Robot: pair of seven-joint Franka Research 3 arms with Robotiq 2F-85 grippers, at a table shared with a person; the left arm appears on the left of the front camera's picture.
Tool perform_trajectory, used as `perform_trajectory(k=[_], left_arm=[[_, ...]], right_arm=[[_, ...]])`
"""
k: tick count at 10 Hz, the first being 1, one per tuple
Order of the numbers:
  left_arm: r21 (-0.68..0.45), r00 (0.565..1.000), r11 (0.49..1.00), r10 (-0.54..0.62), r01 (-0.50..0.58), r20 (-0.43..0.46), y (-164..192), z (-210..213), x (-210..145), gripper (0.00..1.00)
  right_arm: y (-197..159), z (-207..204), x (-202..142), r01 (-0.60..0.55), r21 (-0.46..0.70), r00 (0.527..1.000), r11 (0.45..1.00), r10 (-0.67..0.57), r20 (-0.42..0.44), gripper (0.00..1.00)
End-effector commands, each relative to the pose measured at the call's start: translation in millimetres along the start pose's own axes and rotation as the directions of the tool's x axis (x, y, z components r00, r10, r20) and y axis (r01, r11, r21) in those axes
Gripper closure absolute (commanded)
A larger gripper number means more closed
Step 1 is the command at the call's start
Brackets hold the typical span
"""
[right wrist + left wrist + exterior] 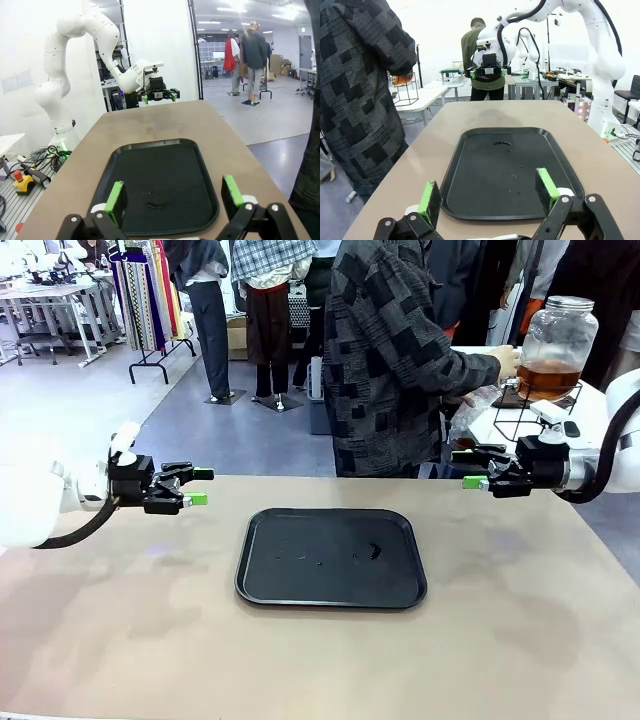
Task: Pour the drink into the iced cup.
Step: Open the gripper to release the iced cup you were holding.
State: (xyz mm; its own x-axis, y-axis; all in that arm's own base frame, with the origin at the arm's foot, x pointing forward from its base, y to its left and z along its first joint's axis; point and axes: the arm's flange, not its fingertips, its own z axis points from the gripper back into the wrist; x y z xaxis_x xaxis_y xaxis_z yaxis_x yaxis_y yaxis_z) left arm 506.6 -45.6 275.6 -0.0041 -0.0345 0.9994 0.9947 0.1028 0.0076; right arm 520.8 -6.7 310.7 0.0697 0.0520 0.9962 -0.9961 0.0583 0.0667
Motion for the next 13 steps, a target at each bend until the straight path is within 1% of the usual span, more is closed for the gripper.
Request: perform_trajectory(k=[1, 13], left_arm=[[0.003, 1.000, 1.000, -0.001, 0.001, 0.004, -0.3, -0.2, 2.0, 0.00], [0.003, 1.000, 1.000, -0.001, 0.001, 0.004, -0.3, -0.2, 2.0, 0.00]], right_arm=[[1.3, 0.8, 2.5, 0.006, 0.002, 1.000, 1.000, -0.006, 0.009, 0.00], [1.3, 0.8, 2.5, 0.006, 0.002, 1.000, 1.000, -0.006, 0.009, 0.00]])
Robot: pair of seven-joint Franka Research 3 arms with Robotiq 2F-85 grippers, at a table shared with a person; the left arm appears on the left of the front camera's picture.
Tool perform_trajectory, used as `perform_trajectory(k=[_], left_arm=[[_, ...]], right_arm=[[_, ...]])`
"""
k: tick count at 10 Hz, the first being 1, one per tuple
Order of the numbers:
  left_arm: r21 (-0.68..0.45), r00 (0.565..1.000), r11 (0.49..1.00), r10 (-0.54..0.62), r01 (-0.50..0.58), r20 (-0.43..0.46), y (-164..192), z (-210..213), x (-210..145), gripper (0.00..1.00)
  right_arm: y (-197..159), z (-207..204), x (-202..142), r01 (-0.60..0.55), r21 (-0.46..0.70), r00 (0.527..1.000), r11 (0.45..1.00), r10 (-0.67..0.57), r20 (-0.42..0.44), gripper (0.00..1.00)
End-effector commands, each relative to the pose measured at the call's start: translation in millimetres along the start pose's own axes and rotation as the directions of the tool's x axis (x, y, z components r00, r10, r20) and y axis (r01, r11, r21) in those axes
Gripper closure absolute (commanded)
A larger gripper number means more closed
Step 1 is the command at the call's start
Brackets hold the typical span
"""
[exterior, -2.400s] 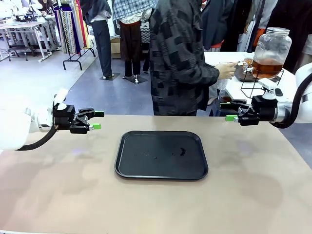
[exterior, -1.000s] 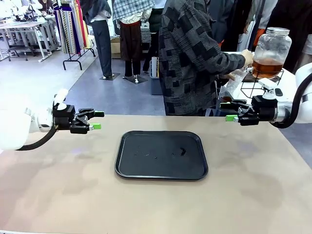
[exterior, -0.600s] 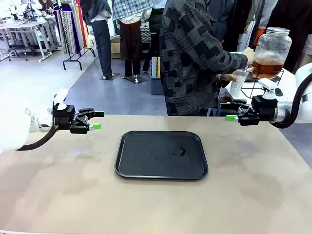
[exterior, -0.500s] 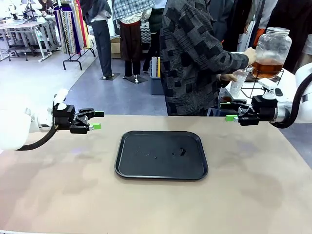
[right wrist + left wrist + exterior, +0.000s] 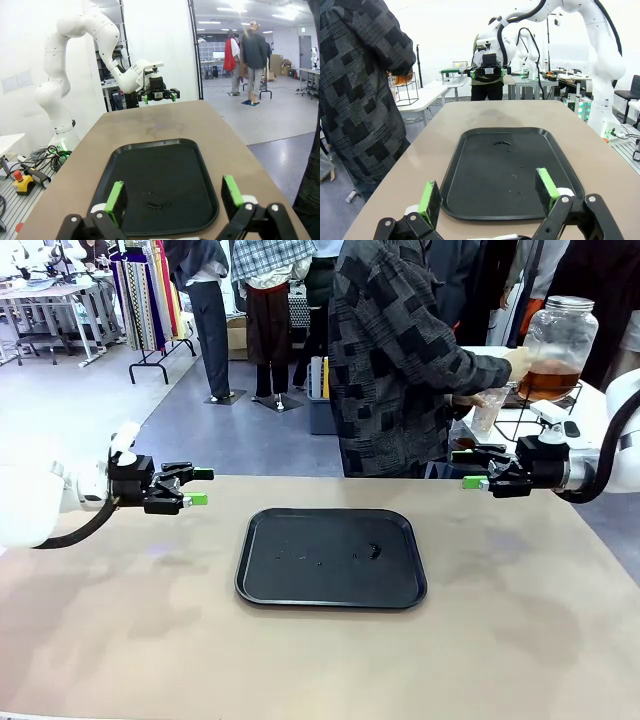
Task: Pour the drink into the iced cup.
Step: Open the gripper to release the iced cup you were holding.
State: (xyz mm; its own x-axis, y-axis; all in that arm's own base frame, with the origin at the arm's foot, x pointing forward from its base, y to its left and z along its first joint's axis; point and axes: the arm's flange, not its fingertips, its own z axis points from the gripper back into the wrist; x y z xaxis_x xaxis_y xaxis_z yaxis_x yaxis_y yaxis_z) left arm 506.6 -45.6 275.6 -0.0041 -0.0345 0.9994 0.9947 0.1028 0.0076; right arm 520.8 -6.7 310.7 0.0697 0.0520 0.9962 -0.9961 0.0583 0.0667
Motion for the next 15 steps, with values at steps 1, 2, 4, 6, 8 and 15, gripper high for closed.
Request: perform_trajectory(k=[1, 2, 4, 6, 8, 15], left_arm=[[0.003, 1.000, 1.000, -0.001, 0.001, 0.004, -0.3, -0.2, 2.0, 0.00], [0.003, 1.000, 1.000, -0.001, 0.001, 0.004, -0.3, -0.2, 2.0, 0.00], [0.003, 1.000, 1.000, -0.001, 0.001, 0.004, -0.3, -0.2, 2.0, 0.00], [0.003, 1.000, 1.000, -0.001, 0.001, 0.004, -0.3, -0.2, 2.0, 0.00], [0.003, 1.000, 1.000, -0.001, 0.001, 0.004, -0.3, -0.2, 2.0, 0.00], [0.003, 1.000, 1.000, -0.001, 0.001, 0.004, -0.3, -0.2, 2.0, 0.00]], right_arm=[[1.3, 0.9, 2.5, 0.006, 0.002, 1.000, 1.000, -0.006, 0.009, 0.00], [1.3, 0.9, 2.5, 0.006, 0.002, 1.000, 1.000, -0.006, 0.009, 0.00], [1.3, 0.9, 2.5, 0.006, 0.002, 1.000, 1.000, -0.006, 0.009, 0.00], [1.3, 0.9, 2.5, 0.006, 0.002, 1.000, 1.000, -0.006, 0.009, 0.00], [1.3, 0.9, 2.5, 0.006, 0.002, 1.000, 1.000, -0.006, 0.009, 0.00], [1.3, 0.9, 2.5, 0.006, 0.002, 1.000, 1.000, -0.006, 0.009, 0.00]])
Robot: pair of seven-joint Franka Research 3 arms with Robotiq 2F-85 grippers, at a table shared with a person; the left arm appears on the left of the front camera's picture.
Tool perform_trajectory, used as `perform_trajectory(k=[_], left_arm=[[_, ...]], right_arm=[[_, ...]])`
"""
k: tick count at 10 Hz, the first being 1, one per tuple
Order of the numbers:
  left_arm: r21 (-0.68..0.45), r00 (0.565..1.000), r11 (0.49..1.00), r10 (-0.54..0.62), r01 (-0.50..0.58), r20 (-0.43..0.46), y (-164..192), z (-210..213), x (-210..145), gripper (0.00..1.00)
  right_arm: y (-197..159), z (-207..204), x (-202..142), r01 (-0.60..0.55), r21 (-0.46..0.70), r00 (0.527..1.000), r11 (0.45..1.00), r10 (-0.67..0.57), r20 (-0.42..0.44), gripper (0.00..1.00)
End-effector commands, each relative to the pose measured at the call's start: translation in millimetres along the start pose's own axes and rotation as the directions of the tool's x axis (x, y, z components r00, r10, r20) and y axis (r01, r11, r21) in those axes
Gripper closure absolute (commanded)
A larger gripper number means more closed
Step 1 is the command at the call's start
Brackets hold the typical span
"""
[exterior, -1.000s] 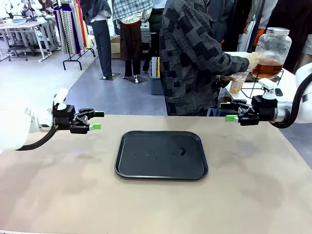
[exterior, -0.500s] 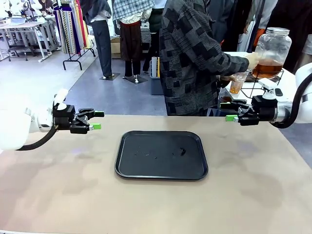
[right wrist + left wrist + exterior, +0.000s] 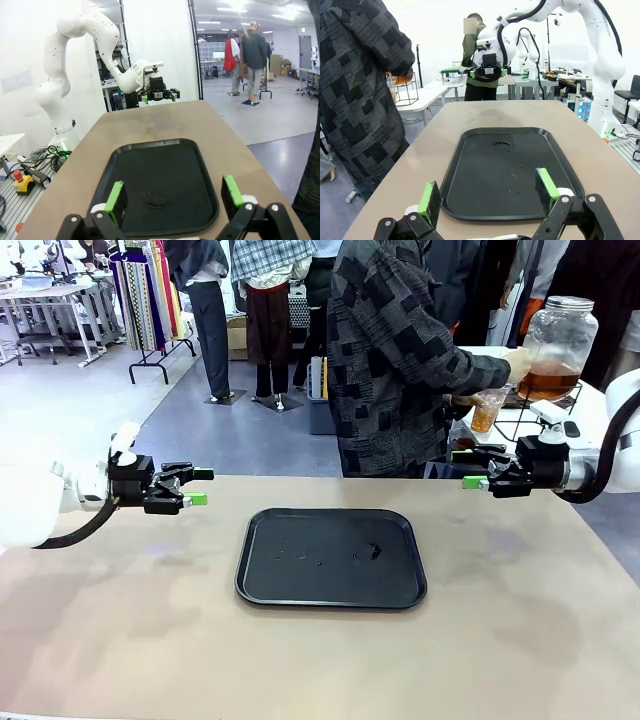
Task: Pour the drink into the iced cup.
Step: Open the gripper to release the iced cup you were holding.
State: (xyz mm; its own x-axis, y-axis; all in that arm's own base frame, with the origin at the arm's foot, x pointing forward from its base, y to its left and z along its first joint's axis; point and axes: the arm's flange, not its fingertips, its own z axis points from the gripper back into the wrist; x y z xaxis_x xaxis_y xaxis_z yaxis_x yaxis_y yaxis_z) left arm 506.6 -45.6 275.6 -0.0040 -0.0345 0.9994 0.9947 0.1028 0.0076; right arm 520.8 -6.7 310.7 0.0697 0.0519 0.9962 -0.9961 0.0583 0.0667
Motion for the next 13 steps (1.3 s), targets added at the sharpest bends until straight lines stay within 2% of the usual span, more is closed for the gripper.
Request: perform_trajectory(k=[1, 13], left_arm=[[0.003, 1.000, 1.000, -0.001, 0.001, 0.004, -0.3, -0.2, 2.0, 0.00], [0.003, 1.000, 1.000, -0.001, 0.001, 0.004, -0.3, -0.2, 2.0, 0.00]], right_arm=[[1.3, 0.8, 2.5, 0.006, 0.002, 1.000, 1.000, -0.006, 0.009, 0.00], [1.3, 0.8, 2.5, 0.006, 0.002, 1.000, 1.000, -0.006, 0.009, 0.00]])
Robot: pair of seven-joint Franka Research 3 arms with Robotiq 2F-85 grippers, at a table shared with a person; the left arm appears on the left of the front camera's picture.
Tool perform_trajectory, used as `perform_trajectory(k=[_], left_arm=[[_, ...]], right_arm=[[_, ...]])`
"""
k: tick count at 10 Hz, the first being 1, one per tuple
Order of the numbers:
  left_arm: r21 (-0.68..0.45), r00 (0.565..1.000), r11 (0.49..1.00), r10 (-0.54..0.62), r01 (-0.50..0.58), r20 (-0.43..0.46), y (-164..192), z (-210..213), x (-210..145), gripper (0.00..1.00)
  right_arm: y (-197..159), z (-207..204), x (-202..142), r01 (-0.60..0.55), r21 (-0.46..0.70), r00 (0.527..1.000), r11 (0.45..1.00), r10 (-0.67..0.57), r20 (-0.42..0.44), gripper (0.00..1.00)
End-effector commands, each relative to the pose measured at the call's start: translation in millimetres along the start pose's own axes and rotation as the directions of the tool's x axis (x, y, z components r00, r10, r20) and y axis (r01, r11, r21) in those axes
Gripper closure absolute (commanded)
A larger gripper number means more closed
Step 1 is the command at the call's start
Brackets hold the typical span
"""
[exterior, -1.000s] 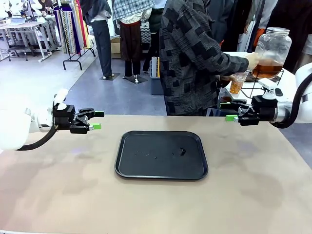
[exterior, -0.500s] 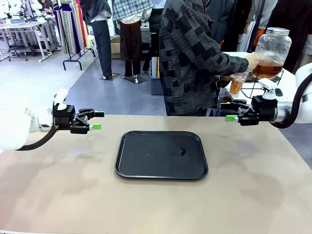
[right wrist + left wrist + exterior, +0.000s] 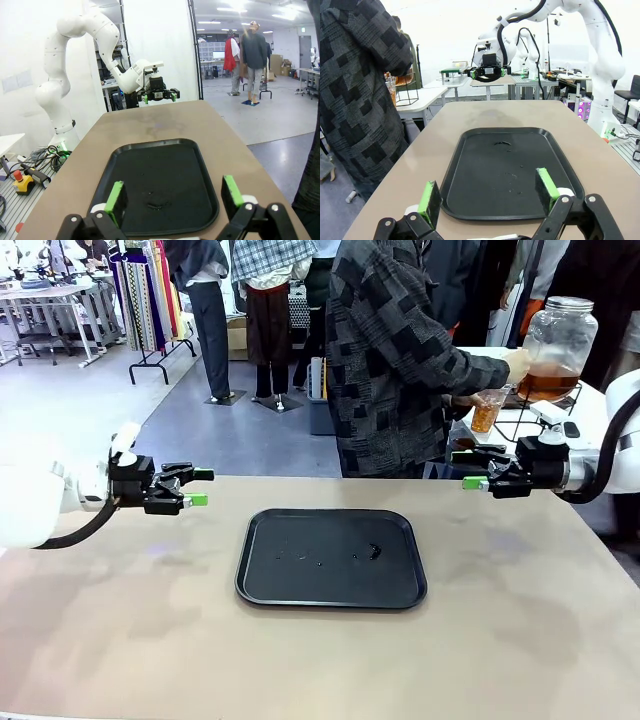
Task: Pour the drink into the iced cup.
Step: Open the gripper to release the iced cup you were holding.
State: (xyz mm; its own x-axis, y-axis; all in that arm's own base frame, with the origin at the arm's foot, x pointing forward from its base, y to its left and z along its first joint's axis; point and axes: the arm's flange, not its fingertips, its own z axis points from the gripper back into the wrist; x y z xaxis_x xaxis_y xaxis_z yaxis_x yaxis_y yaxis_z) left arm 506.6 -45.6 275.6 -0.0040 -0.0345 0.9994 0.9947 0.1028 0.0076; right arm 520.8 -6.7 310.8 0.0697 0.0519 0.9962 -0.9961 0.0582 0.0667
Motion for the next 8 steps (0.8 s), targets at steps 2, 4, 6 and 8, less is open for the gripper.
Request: perform_trajectory(k=[2, 4, 6, 8], left_arm=[[0.003, 1.000, 1.000, -0.001, 0.001, 0.004, -0.3, -0.2, 2.0, 0.00], [0.003, 1.000, 1.000, -0.001, 0.001, 0.004, -0.3, -0.2, 2.0, 0.00], [0.003, 1.000, 1.000, -0.001, 0.001, 0.004, -0.3, -0.2, 2.0, 0.00], [0.003, 1.000, 1.000, -0.001, 0.001, 0.004, -0.3, -0.2, 2.0, 0.00]], right_arm=[[1.3, 0.9, 2.5, 0.006, 0.002, 1.000, 1.000, -0.006, 0.009, 0.00], [1.3, 0.9, 2.5, 0.006, 0.002, 1.000, 1.000, -0.006, 0.009, 0.00], [1.3, 0.9, 2.5, 0.006, 0.002, 1.000, 1.000, -0.006, 0.009, 0.00], [1.3, 0.9, 2.5, 0.006, 0.002, 1.000, 1.000, -0.006, 0.009, 0.00]])
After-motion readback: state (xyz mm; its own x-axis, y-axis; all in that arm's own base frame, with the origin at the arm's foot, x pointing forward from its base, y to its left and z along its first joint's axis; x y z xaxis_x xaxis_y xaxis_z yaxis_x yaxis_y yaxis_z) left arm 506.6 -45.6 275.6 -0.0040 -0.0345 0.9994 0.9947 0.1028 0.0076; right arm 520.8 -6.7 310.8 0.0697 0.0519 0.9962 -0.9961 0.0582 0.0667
